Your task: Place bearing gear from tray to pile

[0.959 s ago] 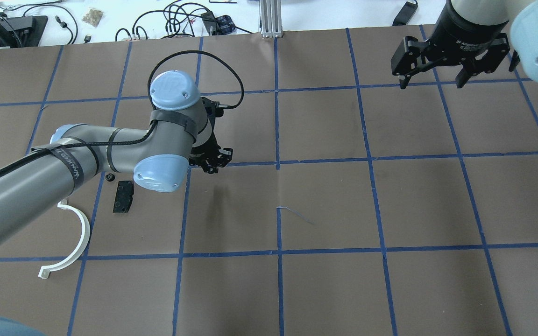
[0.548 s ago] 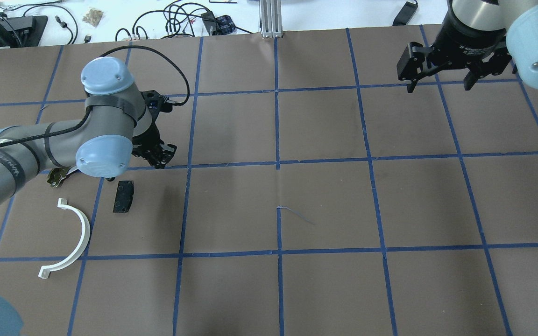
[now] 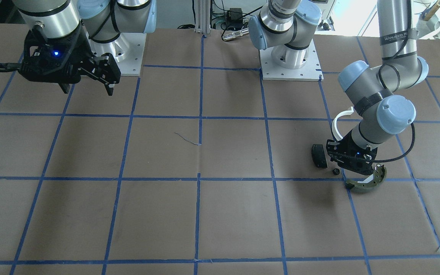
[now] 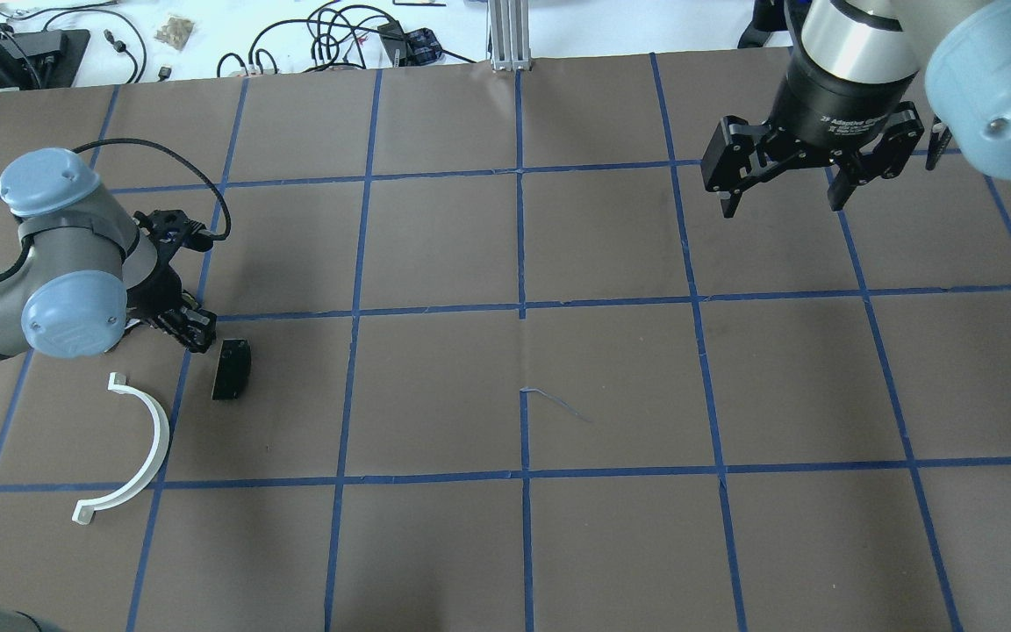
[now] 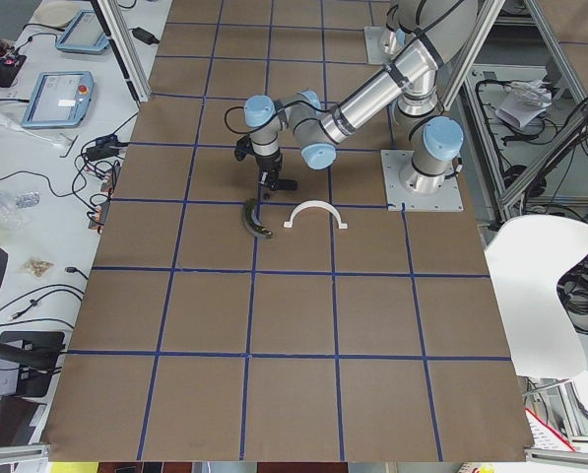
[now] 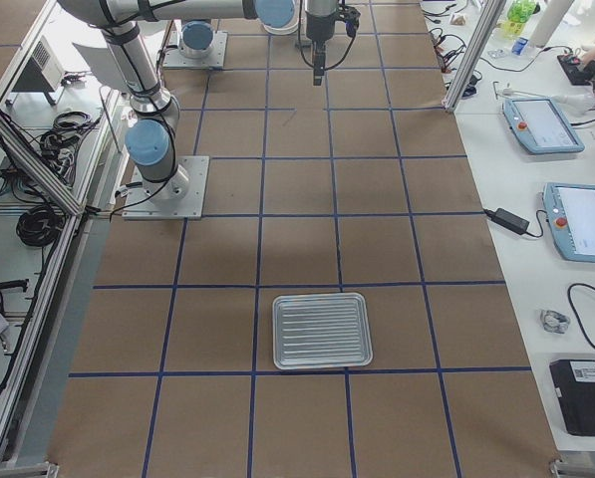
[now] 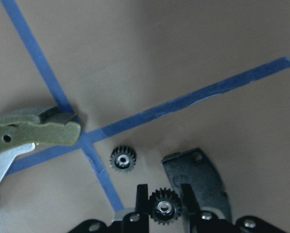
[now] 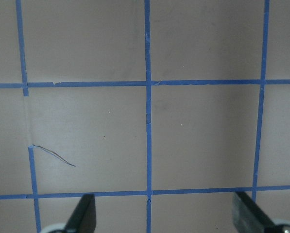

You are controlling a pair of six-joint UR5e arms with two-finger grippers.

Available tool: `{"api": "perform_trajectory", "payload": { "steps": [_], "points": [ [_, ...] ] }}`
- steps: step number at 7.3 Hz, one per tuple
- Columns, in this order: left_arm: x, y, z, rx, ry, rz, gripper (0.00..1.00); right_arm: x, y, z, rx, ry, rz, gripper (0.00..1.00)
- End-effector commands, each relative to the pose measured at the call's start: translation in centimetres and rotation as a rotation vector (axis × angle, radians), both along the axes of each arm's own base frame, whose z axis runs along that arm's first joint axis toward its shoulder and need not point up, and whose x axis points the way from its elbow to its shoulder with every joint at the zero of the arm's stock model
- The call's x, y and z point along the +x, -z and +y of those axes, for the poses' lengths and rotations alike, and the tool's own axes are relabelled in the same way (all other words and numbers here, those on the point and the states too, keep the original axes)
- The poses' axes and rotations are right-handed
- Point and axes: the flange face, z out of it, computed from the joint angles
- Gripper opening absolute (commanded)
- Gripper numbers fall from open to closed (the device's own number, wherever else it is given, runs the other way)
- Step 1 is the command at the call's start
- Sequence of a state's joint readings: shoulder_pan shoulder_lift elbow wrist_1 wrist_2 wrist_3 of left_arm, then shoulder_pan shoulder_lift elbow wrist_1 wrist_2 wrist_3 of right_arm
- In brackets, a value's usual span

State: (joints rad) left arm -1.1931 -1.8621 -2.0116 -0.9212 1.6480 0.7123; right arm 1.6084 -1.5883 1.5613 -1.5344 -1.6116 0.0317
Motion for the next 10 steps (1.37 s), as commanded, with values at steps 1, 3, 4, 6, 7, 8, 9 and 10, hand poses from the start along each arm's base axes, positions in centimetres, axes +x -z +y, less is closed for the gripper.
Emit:
{"api": "perform_trajectory", "payload": {
  "steps": [1,3,4,6,7,8,9,10],
  "points": [
    [0.6,0.7,0.4,0.003,-0.039,0.005,0.00,0.5,-0.6,0.2,0.019,-0.018,-0.009,1.00],
    [0.6,1.0,0.5,0.010,-0.037,0.008,0.12,0.5,-0.7,0.3,0.008,-0.020,-0.010,1.00],
    [0.6,1.4,0.5,0.020,-0.037,0.013,0.99,0.5,-0.7,0.4,0.008,-0.021,-0.008,1.00],
    [0.7,1.2,0.1,0.016,-0.042,0.008,1.00,0.6,-0.7,0.4,0.005,-0.026,-0.010,1.00],
    [0.8,0.5,0.0,0.004,-0.058,0.002,1.00,0.5,-0.5,0.4,0.008,-0.026,-0.008,1.00],
    [-0.2,-1.4,-0.1,-0.005,-0.070,-0.005,1.00,0.5,-0.5,0.4,0.008,-0.026,-0.008,1.00],
    [-1.2,-4.7,-0.7,-0.014,-0.116,-0.007,1.00,0.6,-0.6,0.3,0.001,-0.034,-0.009,1.00],
    [-3.8,-8.8,-1.3,0.012,-0.156,0.010,1.00,0.5,-0.7,0.2,-0.005,-0.034,-0.009,1.00]
  ]
}}
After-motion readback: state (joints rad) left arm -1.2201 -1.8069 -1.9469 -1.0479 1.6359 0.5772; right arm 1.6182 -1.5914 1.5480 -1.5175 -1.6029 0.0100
